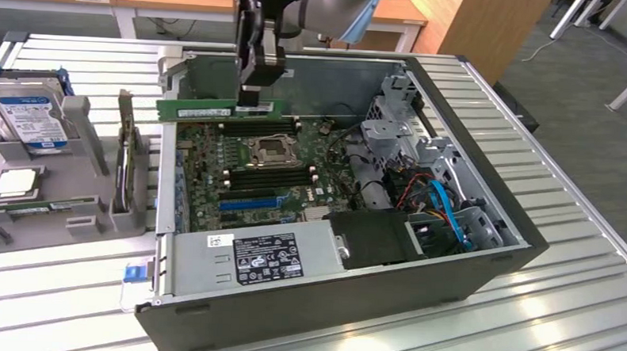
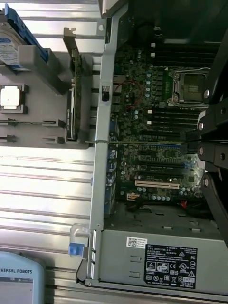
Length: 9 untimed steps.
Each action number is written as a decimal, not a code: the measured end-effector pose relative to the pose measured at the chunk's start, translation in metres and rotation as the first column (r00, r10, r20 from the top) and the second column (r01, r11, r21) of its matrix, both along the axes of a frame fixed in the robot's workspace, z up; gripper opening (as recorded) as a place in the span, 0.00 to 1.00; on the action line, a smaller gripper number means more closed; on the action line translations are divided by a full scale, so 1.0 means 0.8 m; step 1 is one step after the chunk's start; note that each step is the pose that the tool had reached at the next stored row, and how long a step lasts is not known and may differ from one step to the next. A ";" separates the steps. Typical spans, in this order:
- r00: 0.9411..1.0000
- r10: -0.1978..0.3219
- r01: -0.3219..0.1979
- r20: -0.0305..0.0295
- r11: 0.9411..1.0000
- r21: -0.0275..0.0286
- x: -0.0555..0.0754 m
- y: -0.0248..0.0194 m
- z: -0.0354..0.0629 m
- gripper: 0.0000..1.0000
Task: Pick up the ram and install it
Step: 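Pick up the ram and move it above insertion slot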
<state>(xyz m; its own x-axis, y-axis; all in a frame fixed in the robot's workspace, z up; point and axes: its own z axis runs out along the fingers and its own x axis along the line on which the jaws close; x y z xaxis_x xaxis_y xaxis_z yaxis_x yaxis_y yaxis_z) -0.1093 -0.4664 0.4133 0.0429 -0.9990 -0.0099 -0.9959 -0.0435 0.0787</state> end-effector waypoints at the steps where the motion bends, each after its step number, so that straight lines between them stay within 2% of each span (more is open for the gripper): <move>1: 1.000 0.000 0.000 0.000 1.000 0.000 0.003 0.0000 0.000 0.11; 9: 1.000 0.000 0.000 -0.001 1.000 0.000 0.025 -0.0002 0.000 0.11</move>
